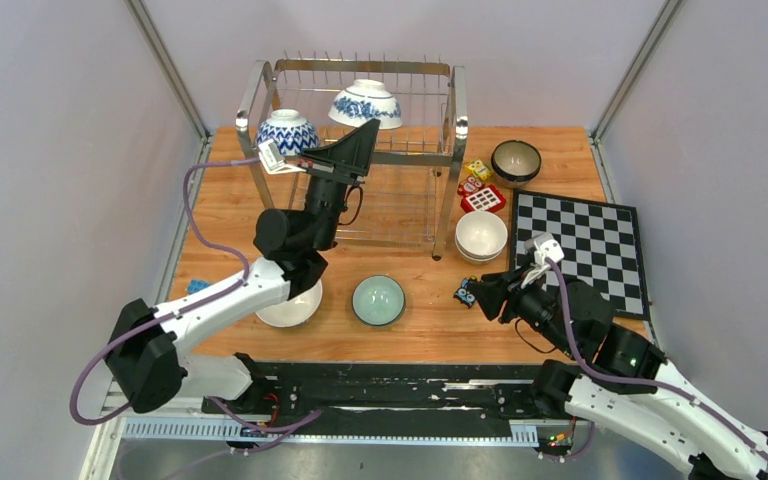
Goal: Unload the bowls from the dish rack
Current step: Pick up the bowl from the dish rack, then place the bowl at the center of the board.
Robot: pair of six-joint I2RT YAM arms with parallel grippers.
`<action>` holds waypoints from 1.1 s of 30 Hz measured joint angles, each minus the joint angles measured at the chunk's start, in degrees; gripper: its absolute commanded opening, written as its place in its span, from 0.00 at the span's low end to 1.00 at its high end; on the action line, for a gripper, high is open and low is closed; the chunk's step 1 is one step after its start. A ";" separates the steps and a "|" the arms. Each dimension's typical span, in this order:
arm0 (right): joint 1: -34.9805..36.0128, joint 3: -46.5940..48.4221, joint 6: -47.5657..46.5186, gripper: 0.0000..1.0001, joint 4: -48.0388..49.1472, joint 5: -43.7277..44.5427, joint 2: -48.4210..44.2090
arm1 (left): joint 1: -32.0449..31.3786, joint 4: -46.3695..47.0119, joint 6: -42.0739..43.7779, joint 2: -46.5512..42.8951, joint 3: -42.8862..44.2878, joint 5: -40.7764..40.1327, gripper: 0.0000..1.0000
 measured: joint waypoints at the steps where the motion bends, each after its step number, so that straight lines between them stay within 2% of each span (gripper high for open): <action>1: 0.00 0.61 -0.15 0.44 -0.22 0.04 0.46 | 0.02 -2.58 0.46 -0.76 0.90 1.07 0.00; 12: 0.00 6.82 -3.19 0.45 -0.33 0.74 2.80 | 0.02 -25.35 9.09 -10.84 6.82 10.73 0.00; 24: 0.00 10.01 -4.09 0.45 -0.55 1.70 6.62 | 0.02 -50.95 24.22 -13.86 14.73 13.18 0.00; 33: 0.00 12.26 -4.90 0.45 -0.85 1.99 10.14 | 0.02 -61.46 34.95 -14.36 18.62 12.59 0.00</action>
